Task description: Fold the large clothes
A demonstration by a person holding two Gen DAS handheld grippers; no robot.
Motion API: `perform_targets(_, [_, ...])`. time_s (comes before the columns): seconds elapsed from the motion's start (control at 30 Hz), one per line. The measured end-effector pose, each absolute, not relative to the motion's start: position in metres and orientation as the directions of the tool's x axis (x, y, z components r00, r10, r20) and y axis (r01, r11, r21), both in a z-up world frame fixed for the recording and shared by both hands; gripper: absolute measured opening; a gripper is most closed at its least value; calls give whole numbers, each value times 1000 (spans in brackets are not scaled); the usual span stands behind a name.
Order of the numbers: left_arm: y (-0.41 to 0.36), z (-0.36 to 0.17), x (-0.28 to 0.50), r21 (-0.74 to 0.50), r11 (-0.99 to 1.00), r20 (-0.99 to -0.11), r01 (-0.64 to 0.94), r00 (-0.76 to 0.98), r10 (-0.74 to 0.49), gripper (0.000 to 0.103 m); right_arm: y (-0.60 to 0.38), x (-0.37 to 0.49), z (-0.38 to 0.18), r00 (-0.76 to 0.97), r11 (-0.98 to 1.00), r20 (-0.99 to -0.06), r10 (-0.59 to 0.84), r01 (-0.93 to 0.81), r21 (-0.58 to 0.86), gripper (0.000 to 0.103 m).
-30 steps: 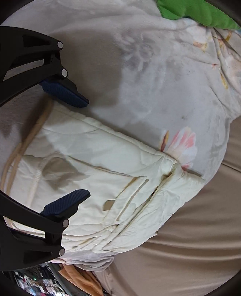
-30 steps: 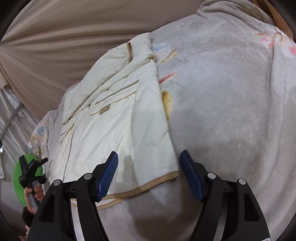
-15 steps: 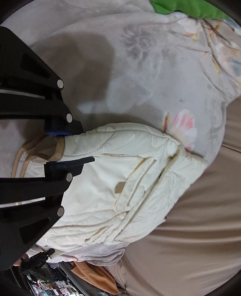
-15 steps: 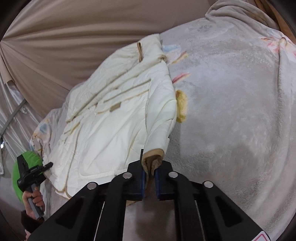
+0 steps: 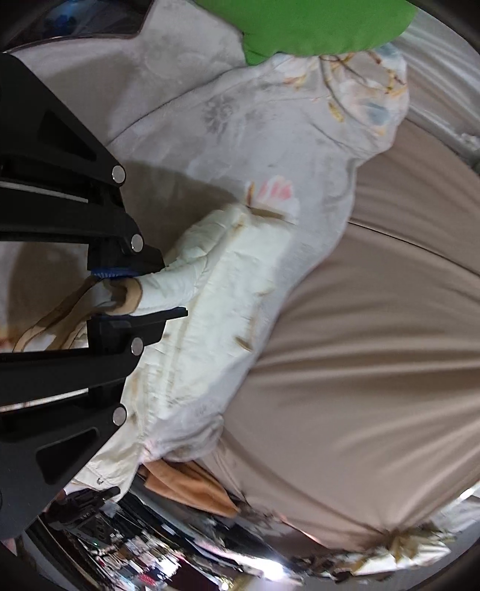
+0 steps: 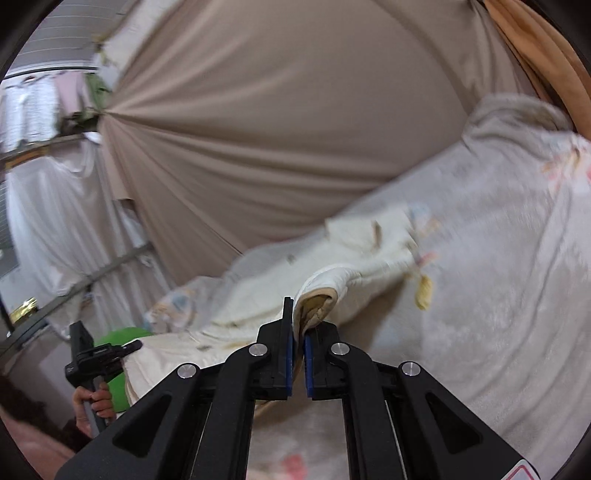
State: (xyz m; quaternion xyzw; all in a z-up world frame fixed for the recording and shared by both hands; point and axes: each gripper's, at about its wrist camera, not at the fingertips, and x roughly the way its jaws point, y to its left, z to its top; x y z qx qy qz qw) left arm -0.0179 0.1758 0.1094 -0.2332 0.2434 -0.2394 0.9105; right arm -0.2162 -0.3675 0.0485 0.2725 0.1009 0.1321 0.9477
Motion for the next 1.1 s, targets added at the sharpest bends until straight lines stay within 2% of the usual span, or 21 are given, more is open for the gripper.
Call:
perform_targets(0.23, [195,166,-77,-519,752,-145,406,826,-545,12,-354,-287,115,942,845,74,328,-328,424,5])
perform_targets(0.3, [192,174,-73,-505,762,-150,405,829,-539,13,-358,-292,125,946,838,116,304,-323,439,5])
perform_targets(0.37, [182,173,-52,-493,786,-209,373,826,-523,13,-366,-285,127,951,820,118,285,-306,483,5])
perform_targets(0.53, [164,147,22,-492,819,-365,295,784,-502,13,-386,-217,108,973,798,-34,227,-165,580,5])
perform_targets(0.63, [152,127,65,-447,863,-443,235,781,-441,13,-396,-170,94,971,777,-123,203,-83,624,5])
perform_targets(0.93, [124,59,171,-374,922,-642,98,691,-333,14,-411,-58,56,929,792,-347,130,113,600,5])
perform_targets(1.1, [111,22,195,-340,937,-695,86,647,-312,16,-415,-17,19,875,807,-475,92,214,551,5])
